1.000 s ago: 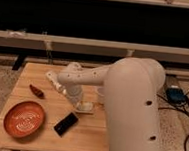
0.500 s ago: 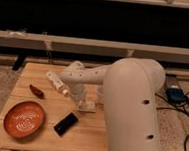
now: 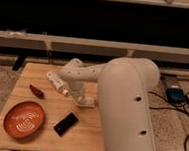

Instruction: Wipe the white sponge on the table

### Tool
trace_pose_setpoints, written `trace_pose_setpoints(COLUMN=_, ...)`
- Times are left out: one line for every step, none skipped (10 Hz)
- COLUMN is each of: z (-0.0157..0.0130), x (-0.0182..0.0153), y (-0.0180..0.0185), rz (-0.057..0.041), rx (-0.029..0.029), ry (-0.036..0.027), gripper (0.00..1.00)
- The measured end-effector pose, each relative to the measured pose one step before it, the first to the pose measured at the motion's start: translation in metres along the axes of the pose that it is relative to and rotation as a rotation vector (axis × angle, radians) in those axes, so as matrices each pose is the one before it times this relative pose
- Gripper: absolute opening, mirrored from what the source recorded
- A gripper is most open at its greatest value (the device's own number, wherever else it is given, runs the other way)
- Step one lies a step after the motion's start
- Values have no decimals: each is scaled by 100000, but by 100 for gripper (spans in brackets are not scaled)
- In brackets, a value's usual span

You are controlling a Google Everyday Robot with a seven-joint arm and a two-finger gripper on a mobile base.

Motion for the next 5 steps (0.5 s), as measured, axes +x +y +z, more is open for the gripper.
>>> trace_pose_setpoints(z=-48, x=59, y=-96, rz=-185, rx=-100, ry=-89, gripper=0)
trace_pose_setpoints(z=-81, x=225, y=122, rz=409, rx=221, ry=294, gripper=0)
trace_pose_setpoints(z=-418, x=1327, y=-90, rz=-1642, rx=-815, ry=2516, gripper=0)
trace_pose_setpoints(z=-288, x=1126, y=-135, rz=-1042, rx=-597, ry=1642, gripper=0)
trace_pose_setpoints(z=-518, x=1738, y=-513, rz=-1501, rx=-419, ry=2274, gripper=0)
